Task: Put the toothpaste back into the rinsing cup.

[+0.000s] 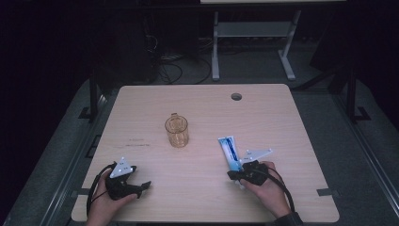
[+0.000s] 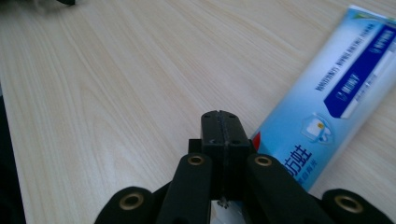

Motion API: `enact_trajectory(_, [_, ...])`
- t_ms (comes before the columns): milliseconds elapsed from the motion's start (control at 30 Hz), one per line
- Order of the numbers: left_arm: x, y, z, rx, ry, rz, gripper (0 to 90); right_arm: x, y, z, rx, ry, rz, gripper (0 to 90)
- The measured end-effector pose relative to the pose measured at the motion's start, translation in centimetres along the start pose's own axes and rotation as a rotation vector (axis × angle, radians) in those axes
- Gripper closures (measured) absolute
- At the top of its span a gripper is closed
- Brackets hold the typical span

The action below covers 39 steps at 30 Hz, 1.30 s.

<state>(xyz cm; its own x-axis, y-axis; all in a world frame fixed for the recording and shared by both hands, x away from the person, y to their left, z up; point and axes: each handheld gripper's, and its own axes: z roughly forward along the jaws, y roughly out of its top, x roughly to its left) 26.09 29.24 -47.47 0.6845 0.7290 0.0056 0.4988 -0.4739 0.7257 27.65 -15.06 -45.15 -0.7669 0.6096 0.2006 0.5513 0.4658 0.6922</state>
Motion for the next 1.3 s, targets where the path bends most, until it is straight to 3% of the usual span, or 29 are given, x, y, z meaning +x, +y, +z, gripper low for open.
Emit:
enact_trajectory(867, [0.0,0.0,0.0,0.002,-0.001,0.001,14.0,-2.8,-2.8,-3.8,-0.033,-0.09,0.087,90.0])
enact_trajectory(1100, [0.0,0.0,0.0,0.002,-0.001,0.001,14.1,-2.9,-2.9,-4.5,-0.062,-0.092,0.081,89.9])
enact_trajectory(1300, [0.0,0.0,0.0,0.002,-0.001,0.001,14.0,-2.9,-2.9,-5.1,-0.1,-0.088,0.079,80.3])
